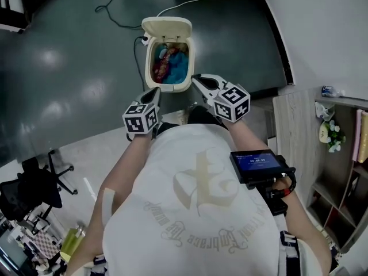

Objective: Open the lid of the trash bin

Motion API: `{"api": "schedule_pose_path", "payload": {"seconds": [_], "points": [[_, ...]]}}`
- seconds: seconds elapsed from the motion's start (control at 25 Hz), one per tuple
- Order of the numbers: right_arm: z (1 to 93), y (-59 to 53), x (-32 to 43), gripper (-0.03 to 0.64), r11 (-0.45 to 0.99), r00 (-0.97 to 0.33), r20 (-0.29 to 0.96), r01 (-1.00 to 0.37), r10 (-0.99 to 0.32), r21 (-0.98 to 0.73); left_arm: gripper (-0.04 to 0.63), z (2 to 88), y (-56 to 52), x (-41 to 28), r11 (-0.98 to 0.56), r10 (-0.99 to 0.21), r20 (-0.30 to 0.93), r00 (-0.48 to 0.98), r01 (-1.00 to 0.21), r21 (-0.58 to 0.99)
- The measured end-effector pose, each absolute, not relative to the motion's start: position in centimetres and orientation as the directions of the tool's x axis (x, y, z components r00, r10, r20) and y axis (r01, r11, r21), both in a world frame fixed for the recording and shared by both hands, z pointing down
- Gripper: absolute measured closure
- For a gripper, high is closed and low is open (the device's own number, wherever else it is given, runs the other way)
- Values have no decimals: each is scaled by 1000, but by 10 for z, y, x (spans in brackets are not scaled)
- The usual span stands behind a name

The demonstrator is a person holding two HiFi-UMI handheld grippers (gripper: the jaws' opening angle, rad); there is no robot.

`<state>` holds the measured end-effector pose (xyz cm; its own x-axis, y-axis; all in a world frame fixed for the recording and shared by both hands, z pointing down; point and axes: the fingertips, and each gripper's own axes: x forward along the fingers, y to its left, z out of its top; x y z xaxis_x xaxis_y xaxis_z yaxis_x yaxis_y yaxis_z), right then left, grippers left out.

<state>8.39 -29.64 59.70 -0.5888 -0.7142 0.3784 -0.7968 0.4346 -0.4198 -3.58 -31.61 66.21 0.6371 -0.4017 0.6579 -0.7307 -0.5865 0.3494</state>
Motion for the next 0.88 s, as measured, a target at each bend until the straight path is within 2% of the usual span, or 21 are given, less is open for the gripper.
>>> {"api": "schedule_pose_path", "payload": {"seconds": [0.56,0.88], "points": [[552,-298,89,613,496,-610,296,-782,-735,-378,584,593,-322,-38,-619,-489,494,719,-685,384],[549,-290,87,614,503,-619,297,-775,-727,-382,584,584,-326,-48,-601,-515,469,717,-692,399]]}}
